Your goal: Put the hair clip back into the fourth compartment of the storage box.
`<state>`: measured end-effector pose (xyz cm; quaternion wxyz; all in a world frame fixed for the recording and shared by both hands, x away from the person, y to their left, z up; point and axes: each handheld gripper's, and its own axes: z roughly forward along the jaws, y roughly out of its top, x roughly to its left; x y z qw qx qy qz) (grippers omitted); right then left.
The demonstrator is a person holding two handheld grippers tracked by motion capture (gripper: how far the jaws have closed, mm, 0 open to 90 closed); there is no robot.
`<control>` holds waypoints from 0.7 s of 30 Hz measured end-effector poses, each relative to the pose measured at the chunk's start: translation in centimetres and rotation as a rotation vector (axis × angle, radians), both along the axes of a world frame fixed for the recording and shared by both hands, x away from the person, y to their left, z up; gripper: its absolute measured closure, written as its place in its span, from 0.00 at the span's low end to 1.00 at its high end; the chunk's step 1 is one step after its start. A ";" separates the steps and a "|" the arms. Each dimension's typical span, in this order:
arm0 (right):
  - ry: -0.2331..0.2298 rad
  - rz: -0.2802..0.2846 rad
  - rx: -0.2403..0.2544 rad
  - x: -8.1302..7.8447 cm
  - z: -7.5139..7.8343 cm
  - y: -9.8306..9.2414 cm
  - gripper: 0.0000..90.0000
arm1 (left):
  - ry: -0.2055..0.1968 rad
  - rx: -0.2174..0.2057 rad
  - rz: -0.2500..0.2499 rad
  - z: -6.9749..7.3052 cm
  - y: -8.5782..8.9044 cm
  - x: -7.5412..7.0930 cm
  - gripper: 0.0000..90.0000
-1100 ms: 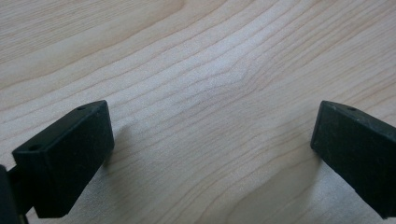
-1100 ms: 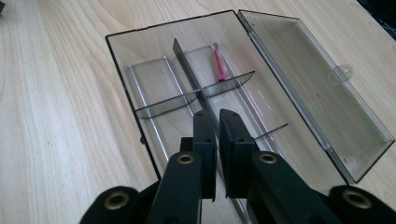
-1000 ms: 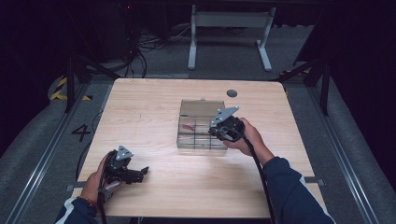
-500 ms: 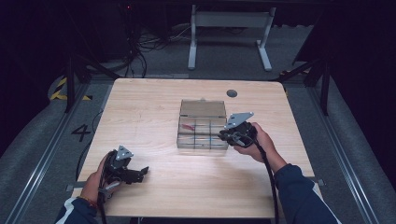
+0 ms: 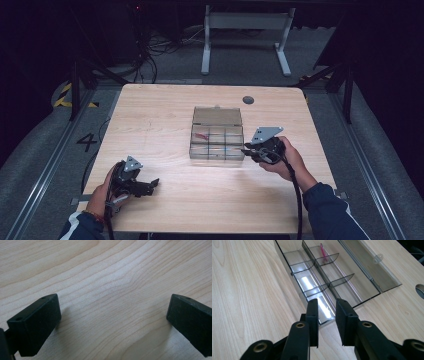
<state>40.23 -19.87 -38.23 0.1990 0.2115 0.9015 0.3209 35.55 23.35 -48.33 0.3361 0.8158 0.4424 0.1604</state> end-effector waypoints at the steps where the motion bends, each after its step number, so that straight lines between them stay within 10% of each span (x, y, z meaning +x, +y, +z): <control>1: -0.003 0.001 -0.001 -0.1 0.0 -0.1 0.81 | 0.000 0.000 0.000 0.0 0.0 0.0 0.00; 21: 0.022 -0.065 -0.004 -2.0 -1.6 -3.7 0.66 | 0.000 0.000 0.000 0.0 0.0 0.0 0.00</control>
